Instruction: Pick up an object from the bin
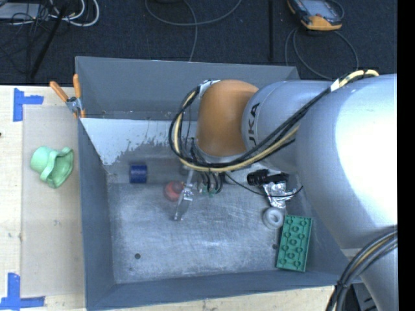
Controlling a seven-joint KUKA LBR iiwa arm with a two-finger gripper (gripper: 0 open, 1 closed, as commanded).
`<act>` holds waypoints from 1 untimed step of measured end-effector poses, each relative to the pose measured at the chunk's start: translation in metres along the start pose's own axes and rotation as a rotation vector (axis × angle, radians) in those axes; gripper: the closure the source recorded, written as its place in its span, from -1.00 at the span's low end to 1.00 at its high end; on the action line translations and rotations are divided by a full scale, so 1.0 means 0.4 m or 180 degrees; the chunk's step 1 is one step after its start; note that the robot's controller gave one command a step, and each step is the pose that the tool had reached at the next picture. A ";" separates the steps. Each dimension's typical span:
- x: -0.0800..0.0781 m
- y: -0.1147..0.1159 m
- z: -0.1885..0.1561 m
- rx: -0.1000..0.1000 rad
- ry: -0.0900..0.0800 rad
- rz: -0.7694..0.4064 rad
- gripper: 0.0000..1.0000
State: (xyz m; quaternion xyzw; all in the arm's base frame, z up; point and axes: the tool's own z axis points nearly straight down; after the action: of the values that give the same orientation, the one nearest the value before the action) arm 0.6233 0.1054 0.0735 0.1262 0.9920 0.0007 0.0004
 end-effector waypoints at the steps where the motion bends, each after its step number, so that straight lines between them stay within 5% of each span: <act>1: 0.000 0.000 -0.001 0.0005 0.0011 0.0000 -1.00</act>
Offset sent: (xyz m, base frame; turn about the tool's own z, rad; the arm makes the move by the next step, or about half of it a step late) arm 0.0000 0.0000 0.0000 0.0000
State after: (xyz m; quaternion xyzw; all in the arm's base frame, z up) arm 0.6232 0.1054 0.0741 0.1261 0.9920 0.0002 -0.0014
